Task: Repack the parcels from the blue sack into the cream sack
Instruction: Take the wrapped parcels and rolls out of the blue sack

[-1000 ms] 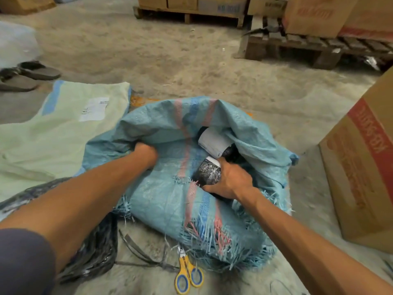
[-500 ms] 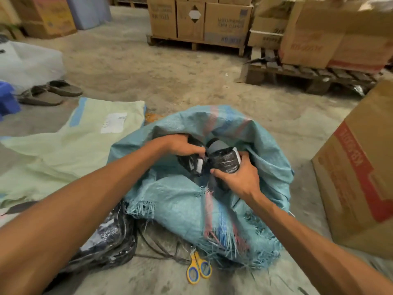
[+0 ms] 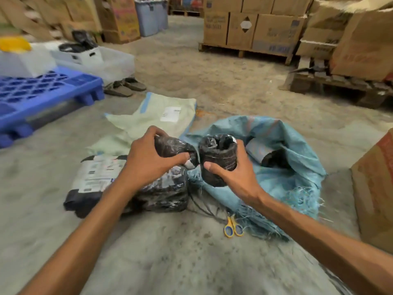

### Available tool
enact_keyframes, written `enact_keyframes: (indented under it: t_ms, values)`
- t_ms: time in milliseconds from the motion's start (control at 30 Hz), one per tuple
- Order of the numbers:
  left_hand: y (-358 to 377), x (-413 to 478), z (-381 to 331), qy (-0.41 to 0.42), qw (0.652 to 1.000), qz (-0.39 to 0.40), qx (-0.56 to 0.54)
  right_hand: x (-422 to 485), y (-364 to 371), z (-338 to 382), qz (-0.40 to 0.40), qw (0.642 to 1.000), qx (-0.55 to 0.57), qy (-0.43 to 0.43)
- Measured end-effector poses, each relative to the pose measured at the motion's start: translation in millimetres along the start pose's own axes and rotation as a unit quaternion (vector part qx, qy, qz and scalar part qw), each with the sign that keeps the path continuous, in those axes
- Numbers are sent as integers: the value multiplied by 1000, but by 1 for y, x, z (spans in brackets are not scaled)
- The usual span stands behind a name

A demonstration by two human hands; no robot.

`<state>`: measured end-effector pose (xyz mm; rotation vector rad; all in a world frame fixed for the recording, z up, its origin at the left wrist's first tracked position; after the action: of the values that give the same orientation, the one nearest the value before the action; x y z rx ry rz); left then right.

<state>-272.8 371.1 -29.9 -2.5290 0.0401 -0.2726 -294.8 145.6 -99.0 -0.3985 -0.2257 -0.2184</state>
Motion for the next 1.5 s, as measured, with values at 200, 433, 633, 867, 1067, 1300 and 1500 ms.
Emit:
enact_keyframes:
  t_ms: [200, 433, 633, 867, 1067, 1300, 1500]
  values:
    - [-51, -124, 90, 6, 980, -195, 47, -69, 83, 9, 99, 995, 5, -14]
    - [-32, -211, 190, -72, 971, -216, 75, -123, 120, -16, 217, 971, -93, -37]
    - [1, -224, 241, -151, 971, -172, 68, -134, 155, -40, 305, 935, -177, -29]
    - [3, -223, 232, -121, 961, -188, 164, -131, 159, -51, 300, 933, -199, -18]
    - [-5, -152, 139, 63, 970, -204, 117, -104, 99, -34, 200, 953, -215, -81]
    - [90, -48, 22, 160, 987, -31, 4, -21, -24, -54, 19, 966, -258, 16]
    - [213, 18, 7, 104, 978, 182, -3, 18, -106, -118, 33, 922, -332, 198]
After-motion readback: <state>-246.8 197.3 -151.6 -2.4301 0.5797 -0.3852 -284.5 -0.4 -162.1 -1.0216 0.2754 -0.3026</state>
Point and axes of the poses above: each hand's wrist, its own x-axis towards the middle knuckle, its own y-axis out of the palm, z = x × y, the point moved 1 cm from there along x, towards the middle knuckle, and after that the axes turned 4 degrees about -x, right-handed, at the moved point
